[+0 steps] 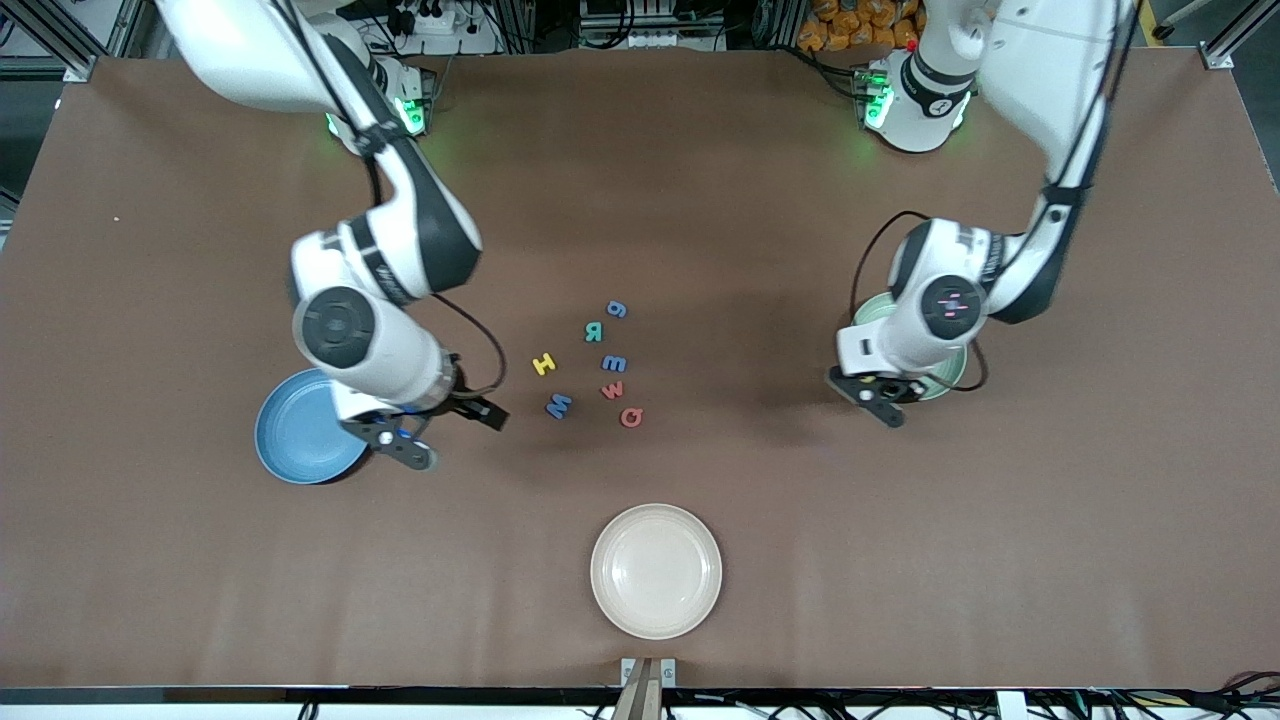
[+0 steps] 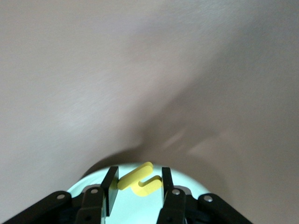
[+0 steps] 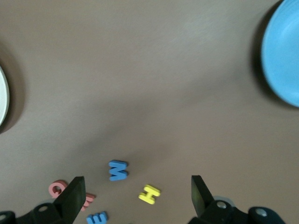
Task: Sort uppercase to blue plate, lowercase to green plate
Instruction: 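Carry the yellow h to the green plate while the right gripper reaches letters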
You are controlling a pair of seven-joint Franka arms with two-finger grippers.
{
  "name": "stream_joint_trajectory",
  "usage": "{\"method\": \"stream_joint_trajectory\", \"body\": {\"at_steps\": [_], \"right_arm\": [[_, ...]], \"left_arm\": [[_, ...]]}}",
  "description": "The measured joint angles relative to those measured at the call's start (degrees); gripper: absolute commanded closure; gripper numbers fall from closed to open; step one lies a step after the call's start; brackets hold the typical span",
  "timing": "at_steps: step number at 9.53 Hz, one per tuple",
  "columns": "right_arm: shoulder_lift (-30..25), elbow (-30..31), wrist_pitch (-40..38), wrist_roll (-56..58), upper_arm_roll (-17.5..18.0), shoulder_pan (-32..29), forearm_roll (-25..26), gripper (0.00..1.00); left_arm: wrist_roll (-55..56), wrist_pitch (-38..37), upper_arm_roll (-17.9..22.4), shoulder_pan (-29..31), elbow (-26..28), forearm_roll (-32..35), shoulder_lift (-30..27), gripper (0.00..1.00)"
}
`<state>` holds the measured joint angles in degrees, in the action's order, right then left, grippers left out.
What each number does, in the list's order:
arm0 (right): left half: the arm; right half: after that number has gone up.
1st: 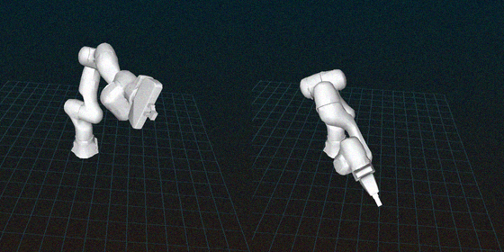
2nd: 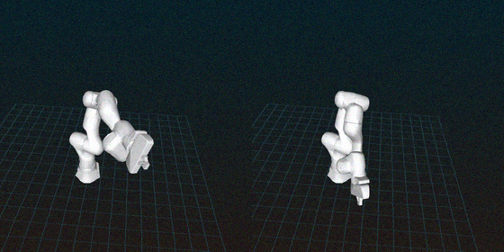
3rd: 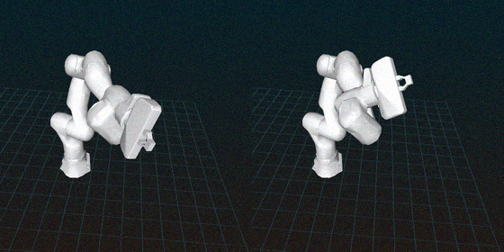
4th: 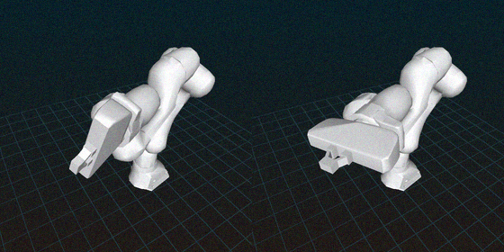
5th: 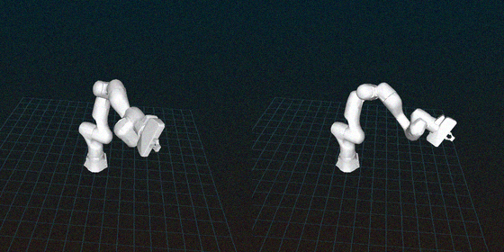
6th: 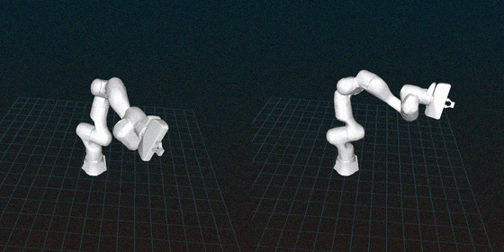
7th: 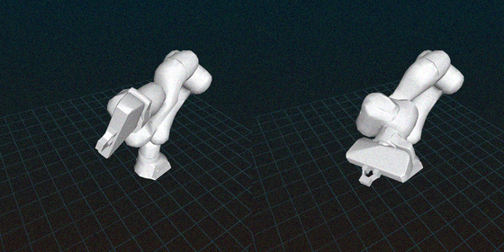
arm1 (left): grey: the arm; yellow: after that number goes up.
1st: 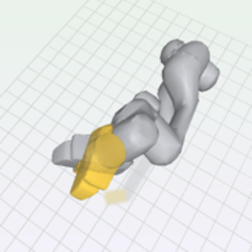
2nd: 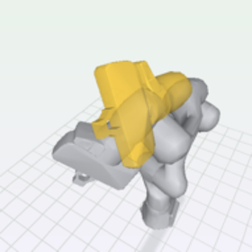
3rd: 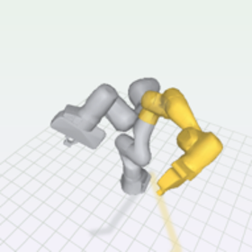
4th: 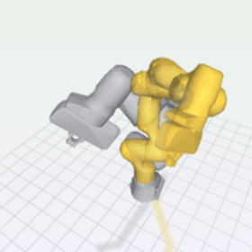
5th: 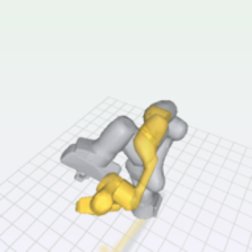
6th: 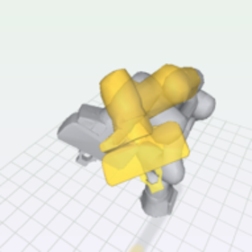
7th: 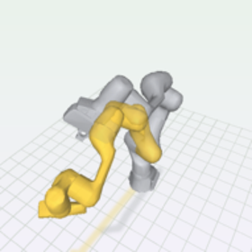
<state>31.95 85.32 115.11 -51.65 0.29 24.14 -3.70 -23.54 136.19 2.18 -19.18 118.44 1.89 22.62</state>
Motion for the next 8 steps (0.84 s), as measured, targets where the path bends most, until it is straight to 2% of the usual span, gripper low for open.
{"method": "stream_joint_trajectory", "body": {"at_steps": [2, 4, 5, 6, 7, 8], "right_arm": [[2.58, -0.19, 2.87, -2.79, 0.01, 1.57, 0.00, 0.00], [4.78, -0.26, 6.00, -4.38, 0.01, 2.87, 0.00, 0.00], [5.82, -0.28, 7.29, -4.91, 0.01, 3.36, 0.00, 0.00], [6.83, -0.29, 8.37, -5.17, 0.01, 3.79, 0.00, 0.00], [7.85, -0.30, 9.87, -5.22, 0.01, 4.29, 0.00, 0.00], [8.81, -0.33, 11.48, -5.29, 0.02, 4.74, 0.00, 0.00]], "left_arm": [[-0.29, -2.94, -0.16, 0.40, 0.90, 0.00, -2.90, 0.89], [-0.14, 0.82, -0.23, 0.72, 6.33, 0.00, -3.03, 0.89], [-0.14, 3.28, -0.23, 1.03, 9.54, 0.00, -3.11, 0.86], [-0.14, 4.18, -0.24, 1.19, 11.60, 0.00, -3.58, 0.69], [-0.14, 4.31, -0.24, 1.23, 12.94, 0.00, -4.53, 0.01], [-0.14, 4.38, -0.25, 1.24, 13.55, 0.00, -5.50, 0.00]]}}
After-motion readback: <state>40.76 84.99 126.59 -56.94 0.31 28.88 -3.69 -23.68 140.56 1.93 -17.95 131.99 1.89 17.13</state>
